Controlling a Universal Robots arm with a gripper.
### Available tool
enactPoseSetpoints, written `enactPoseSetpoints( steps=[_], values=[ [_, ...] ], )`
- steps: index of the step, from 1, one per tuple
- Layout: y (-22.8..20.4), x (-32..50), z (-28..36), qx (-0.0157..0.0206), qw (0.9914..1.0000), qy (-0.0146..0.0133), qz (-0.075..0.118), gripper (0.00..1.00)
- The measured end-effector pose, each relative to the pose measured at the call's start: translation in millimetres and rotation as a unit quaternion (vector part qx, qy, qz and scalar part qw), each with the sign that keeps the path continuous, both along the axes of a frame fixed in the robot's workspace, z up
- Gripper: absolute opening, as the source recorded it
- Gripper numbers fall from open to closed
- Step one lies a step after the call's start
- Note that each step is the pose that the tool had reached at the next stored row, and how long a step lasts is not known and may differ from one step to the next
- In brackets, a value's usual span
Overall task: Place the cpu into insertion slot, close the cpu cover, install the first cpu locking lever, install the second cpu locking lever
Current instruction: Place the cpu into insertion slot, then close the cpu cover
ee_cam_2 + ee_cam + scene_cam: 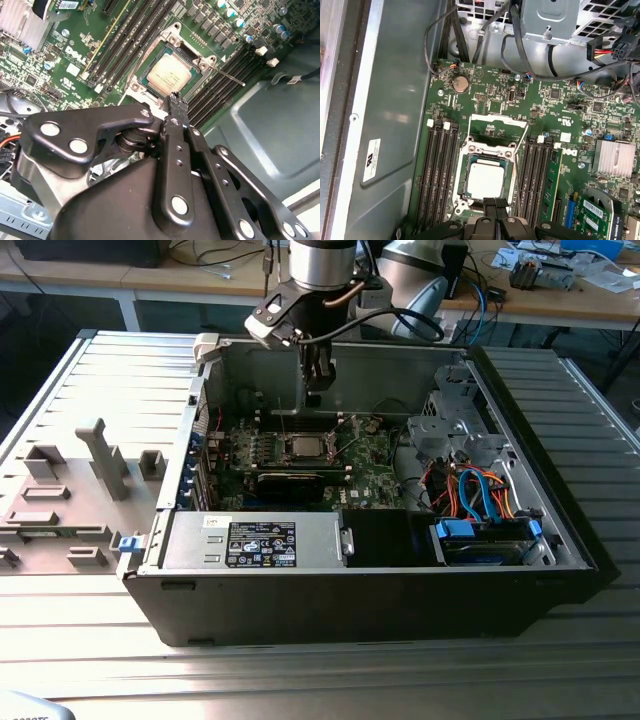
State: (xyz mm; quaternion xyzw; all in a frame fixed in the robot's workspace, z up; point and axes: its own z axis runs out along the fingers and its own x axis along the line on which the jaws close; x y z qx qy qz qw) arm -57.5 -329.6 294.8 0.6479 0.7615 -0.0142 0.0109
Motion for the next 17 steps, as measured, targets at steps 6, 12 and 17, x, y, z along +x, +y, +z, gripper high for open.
enactPoseSetpoints(
  steps=[6, 12, 17],
  values=[
    [0.0, 9.7, 0.1, -0.0008, 1.0, 0.0001, 0.0, 0.11],
    [-0.1, 42.6, -2.6, -0.0009, 1.0, 0.0022, 0.0, 0.11],
    [-0.1, 61.5, -10.0, -0.0011, 0.99999, 0.0047, 0.0, 0.11]
  ],
)
